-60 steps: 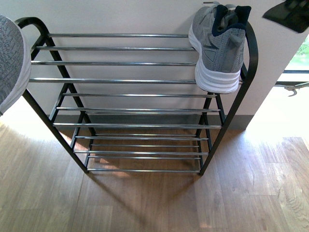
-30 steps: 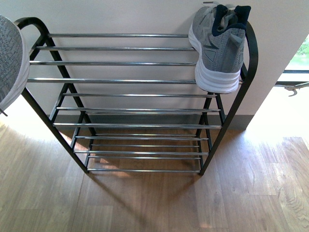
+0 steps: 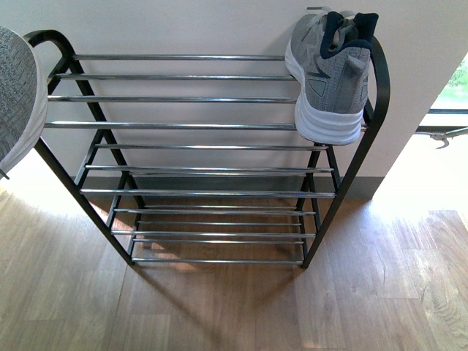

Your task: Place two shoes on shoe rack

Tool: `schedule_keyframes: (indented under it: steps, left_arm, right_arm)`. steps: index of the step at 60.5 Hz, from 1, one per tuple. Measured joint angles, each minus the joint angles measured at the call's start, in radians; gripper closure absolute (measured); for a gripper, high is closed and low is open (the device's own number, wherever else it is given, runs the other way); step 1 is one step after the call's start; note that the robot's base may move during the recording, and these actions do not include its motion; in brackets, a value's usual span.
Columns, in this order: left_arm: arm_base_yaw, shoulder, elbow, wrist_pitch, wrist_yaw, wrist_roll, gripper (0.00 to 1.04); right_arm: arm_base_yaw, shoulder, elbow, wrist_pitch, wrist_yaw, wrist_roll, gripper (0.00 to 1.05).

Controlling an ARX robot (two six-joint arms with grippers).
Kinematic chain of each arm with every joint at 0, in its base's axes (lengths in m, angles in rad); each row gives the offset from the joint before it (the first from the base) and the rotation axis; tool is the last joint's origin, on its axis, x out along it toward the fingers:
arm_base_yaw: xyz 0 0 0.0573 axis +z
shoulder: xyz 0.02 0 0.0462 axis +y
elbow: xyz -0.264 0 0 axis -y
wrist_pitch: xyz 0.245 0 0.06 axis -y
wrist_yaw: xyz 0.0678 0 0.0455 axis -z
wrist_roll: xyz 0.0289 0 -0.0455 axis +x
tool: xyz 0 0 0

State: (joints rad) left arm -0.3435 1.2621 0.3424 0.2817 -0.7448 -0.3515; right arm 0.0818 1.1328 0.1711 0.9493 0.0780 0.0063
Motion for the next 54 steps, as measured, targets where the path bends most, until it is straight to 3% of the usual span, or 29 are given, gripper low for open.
schedule_keyframes:
  steps: [10,54]
  left_arm:
    - [0.000,0.000,0.000,0.000,0.000,0.000,1.03]
    - [0.000,0.000,0.000,0.000,0.000,0.000,1.03]
  right_arm:
    - [-0.077,-0.087,-0.089,0.009,-0.071,-0.001,1.03]
    - [-0.079,-0.591,-0.151,-0.417,-0.078,-0.001,1.03]
